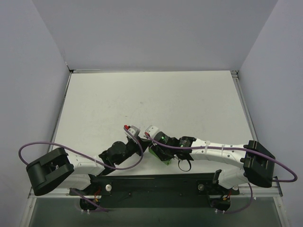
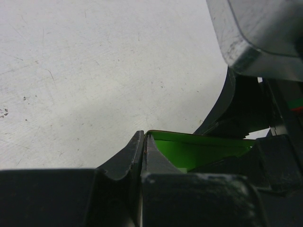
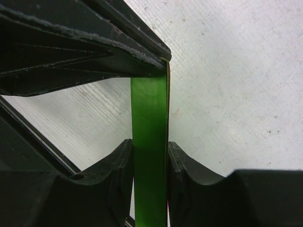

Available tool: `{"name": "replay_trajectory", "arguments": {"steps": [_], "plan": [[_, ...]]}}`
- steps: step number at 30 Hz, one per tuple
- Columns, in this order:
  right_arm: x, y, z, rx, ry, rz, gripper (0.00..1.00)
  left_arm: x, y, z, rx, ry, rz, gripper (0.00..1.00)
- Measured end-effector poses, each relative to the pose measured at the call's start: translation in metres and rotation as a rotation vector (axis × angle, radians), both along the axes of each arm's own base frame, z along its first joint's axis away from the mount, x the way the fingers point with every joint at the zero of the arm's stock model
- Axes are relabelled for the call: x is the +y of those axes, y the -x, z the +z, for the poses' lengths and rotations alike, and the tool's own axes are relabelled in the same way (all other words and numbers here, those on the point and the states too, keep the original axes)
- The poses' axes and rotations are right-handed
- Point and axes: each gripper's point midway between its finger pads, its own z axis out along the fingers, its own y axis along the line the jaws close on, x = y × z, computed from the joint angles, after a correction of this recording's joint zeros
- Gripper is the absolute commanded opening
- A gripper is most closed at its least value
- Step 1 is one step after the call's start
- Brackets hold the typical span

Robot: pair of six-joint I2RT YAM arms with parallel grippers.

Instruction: Fold the paper box

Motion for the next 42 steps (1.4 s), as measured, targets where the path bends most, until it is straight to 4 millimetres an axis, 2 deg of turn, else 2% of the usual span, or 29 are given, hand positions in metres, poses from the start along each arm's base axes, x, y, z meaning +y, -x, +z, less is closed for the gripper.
{"name": "replay_trajectory", "arguments": {"steps": [42], "plan": [[-0.005, -0.0033, 0.0007, 0.018, 0.014, 0.003, 0.14, -0.0017, 0.0034, -0.0045, 0.0, -0.107, 0.027, 0.0]]}}
